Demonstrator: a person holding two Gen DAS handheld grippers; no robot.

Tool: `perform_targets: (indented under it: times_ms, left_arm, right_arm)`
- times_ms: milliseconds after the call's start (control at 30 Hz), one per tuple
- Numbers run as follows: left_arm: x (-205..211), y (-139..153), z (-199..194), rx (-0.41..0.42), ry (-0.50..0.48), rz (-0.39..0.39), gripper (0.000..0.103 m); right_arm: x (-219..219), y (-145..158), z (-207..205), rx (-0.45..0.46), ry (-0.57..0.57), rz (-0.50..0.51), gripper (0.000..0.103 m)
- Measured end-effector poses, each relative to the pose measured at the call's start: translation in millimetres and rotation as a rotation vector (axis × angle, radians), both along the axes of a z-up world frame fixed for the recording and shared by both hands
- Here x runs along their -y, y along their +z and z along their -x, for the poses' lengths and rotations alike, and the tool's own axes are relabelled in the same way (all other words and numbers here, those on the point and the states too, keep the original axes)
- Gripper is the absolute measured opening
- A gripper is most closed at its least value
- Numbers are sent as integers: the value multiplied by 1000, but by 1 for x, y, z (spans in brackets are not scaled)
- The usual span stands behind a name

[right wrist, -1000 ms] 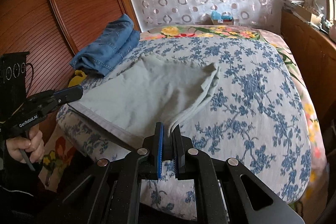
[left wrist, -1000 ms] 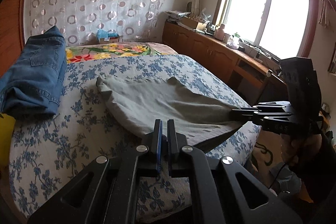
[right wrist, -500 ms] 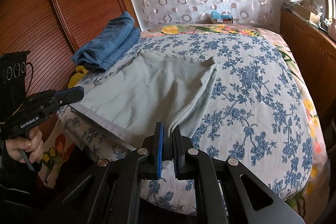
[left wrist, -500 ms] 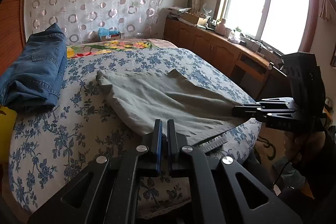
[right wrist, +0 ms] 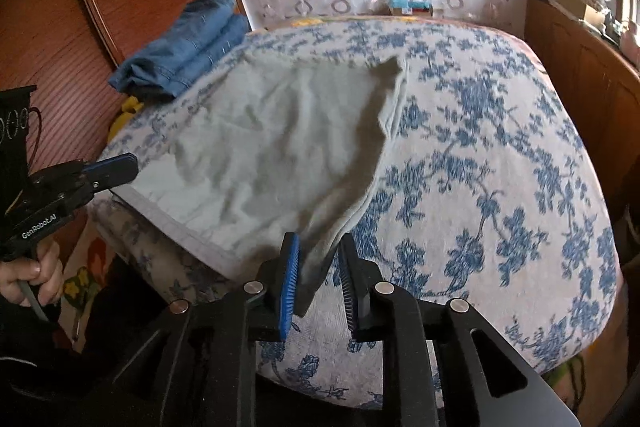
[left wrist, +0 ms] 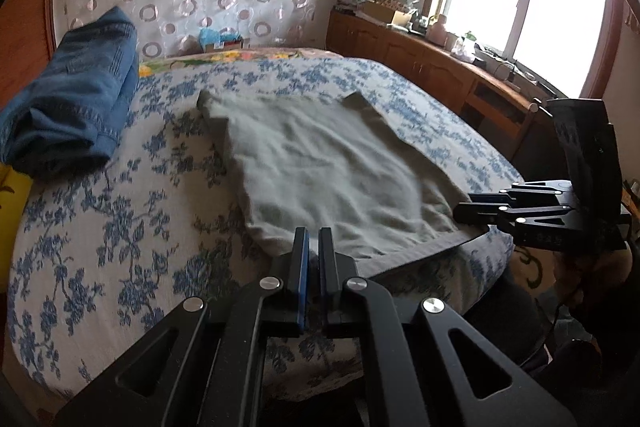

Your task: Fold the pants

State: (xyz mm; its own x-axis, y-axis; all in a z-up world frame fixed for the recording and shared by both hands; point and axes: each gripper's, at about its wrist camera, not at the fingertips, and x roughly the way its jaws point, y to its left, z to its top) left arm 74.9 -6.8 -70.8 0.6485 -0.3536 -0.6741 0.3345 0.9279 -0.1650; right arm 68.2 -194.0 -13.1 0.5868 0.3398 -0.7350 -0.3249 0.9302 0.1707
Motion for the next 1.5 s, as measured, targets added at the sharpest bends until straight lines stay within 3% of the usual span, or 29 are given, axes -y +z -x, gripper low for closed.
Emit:
perform_targets:
  times_ms: [333,633,767,1067,1233,1367,1500]
  left_arm:
    - [-9,-25,0,-57,29,7,5]
    - [-10,-30,1,-78,41,19,6]
    - [-10,-32,1,-90,66,-14,25]
    - [-8,-32,11,-74,69,-31,35]
    - [-11,-32,13,-77,66,-13,33]
    - [-7,-30,13,-92,27,16,9]
    - [-6,-18,11,-76,17,48,7]
  right_arm:
    - [-8,-9,3,-18,-11,-4,37]
    - [-29,-9,10,23,27,67,37]
    - [-31,-10,10,24,43,55,27]
    - [-28,-12,9,32,57,36,10]
    - [-22,-11,10,39,53,2,9]
    - [-18,-8,12,51,57,-28,9]
    - [-13,-1,12,67,59,-54,9]
